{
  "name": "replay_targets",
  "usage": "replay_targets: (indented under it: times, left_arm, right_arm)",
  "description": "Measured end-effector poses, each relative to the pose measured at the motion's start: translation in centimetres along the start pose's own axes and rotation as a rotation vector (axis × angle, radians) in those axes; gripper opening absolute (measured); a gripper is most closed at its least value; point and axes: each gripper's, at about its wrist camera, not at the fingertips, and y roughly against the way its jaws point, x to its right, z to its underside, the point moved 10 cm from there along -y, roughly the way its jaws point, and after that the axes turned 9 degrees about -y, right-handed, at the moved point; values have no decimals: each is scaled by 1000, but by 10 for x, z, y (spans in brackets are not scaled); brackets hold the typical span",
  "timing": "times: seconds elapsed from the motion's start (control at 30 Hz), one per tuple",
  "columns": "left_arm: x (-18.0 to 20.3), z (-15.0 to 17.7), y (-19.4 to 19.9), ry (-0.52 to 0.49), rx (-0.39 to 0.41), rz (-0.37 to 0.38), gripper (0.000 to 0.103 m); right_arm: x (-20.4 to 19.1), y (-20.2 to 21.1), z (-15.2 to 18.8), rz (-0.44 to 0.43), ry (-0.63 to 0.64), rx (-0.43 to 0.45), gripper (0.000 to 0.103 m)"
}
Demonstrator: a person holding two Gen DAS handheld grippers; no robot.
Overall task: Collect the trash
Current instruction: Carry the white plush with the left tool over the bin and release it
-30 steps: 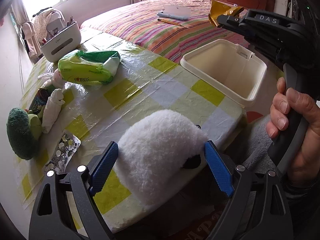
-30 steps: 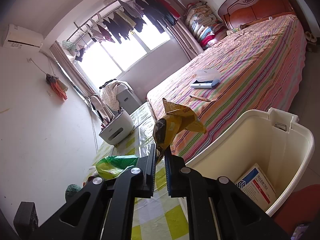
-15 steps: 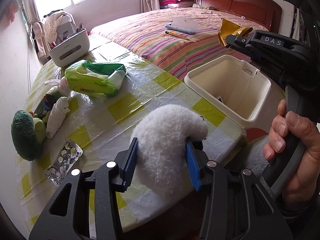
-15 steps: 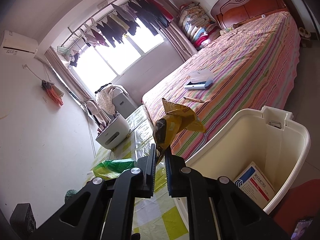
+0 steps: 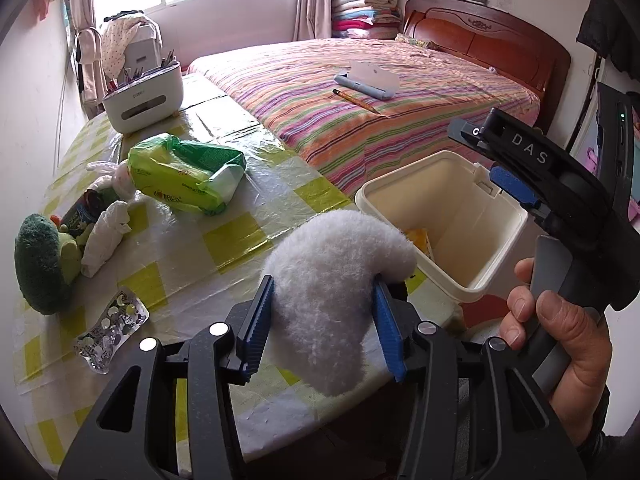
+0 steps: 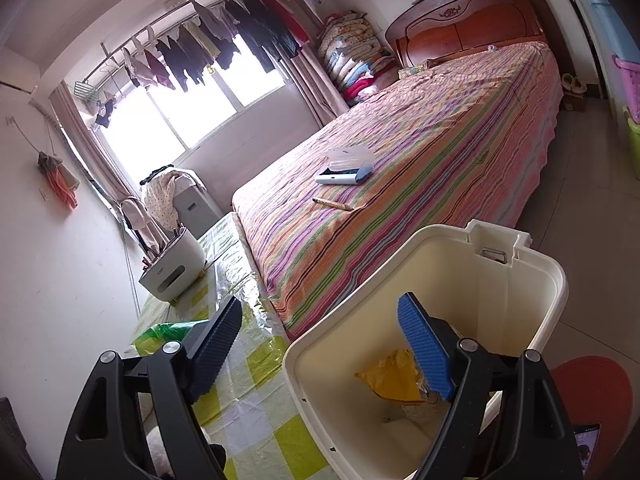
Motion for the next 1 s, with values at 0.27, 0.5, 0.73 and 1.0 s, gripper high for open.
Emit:
replay_targets:
  times: [0.27, 0.5, 0.73, 1.0]
  left_arm:
    - [-2, -18, 6, 90, 57, 70, 47]
    - [13, -33, -17, 130, 18, 150, 47]
    - [44, -54, -42, 142, -24, 230, 49]
    - [76, -73, -68, 139, -72, 278, 53]
  right_arm:
    - [19, 28, -23, -123, -179, 117, 78]
    - [60, 51, -47, -134, -350, 239, 78]
    - [75, 52, -52, -158, -417, 236, 79]
    - [97, 60, -56, -181, -499, 257, 79]
